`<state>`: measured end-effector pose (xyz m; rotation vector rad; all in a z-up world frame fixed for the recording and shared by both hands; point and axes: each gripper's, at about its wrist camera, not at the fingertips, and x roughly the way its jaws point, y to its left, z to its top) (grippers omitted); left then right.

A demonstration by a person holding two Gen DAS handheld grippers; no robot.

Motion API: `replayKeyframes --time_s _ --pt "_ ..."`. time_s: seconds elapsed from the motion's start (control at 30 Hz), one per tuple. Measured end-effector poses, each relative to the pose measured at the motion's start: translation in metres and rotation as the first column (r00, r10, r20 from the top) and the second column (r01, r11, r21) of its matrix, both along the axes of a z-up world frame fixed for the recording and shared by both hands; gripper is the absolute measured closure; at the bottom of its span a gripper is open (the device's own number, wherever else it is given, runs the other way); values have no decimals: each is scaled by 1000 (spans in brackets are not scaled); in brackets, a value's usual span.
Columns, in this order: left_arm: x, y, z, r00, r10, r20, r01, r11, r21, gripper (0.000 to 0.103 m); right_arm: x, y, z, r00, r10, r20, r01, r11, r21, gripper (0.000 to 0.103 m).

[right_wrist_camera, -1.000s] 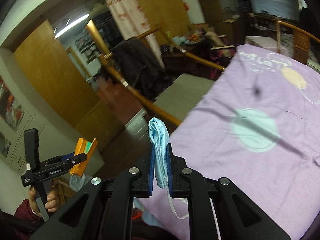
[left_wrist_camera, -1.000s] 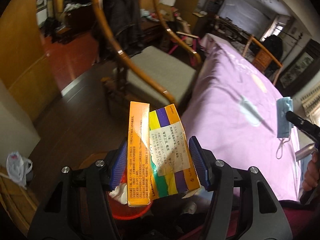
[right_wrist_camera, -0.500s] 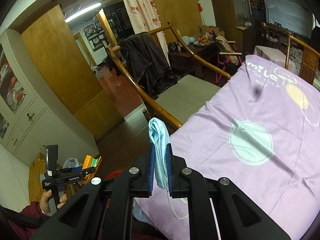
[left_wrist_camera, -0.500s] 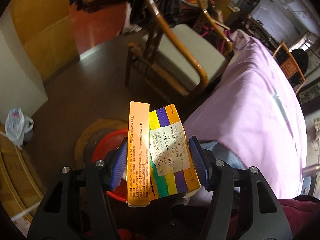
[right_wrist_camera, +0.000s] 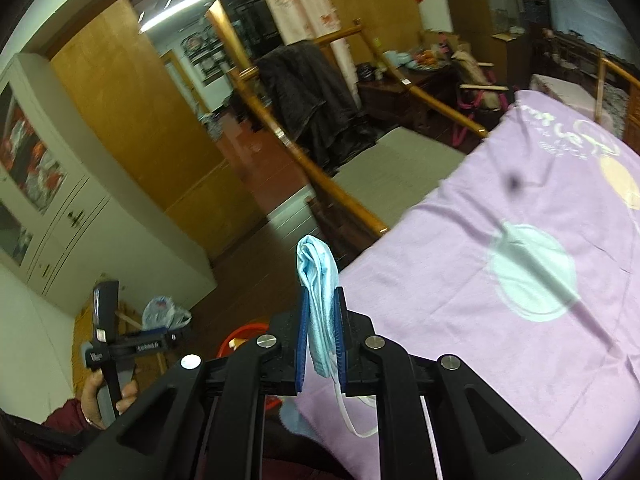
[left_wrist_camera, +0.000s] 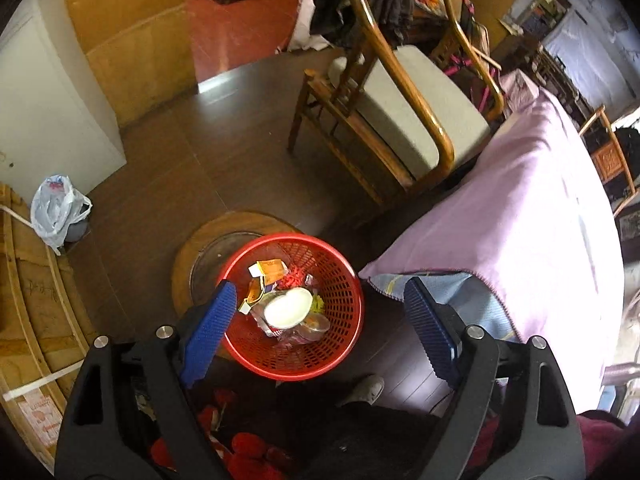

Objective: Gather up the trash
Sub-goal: 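Open the left tool over the red wastebasket while the right tool releases the mask into it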

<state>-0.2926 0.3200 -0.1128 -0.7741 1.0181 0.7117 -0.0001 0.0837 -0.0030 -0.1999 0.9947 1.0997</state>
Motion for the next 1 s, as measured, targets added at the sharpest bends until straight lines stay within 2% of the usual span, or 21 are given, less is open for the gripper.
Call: replayKeyframes --time_s 0.17,0.3,0.47,0.63,0.73,0.87,1.0 --pt "-22 -1 26 998 63 29 -64 997 33 13 -23 31 -9 991 125 -40 -126 992 -21 91" --pt "-42 -3 41 994 107 18 -108 992 61 13 -47 62 -19 969 231 -84 -235 971 -37 91" --pt "-74 -13 58 986 163 -26 -158 979 125 13 -77 106 -31 925 351 -146 -361 931 -54 90" --pt "-109 -23 64 970 233 -70 -219 961 170 10 -115 152 -50 873 456 -171 -474 876 -83 89" --pt "-125 -25 63 960 265 -93 -247 954 172 10 -132 175 -63 853 492 -176 -513 851 -108 83" --pt "-137 -24 62 952 288 -101 -268 948 171 10 -142 190 -71 855 492 -164 -513 849 -125 73" --pt "-138 -19 61 956 279 -91 -262 951 163 10 -141 189 -71 857 492 -152 -509 853 -111 64"
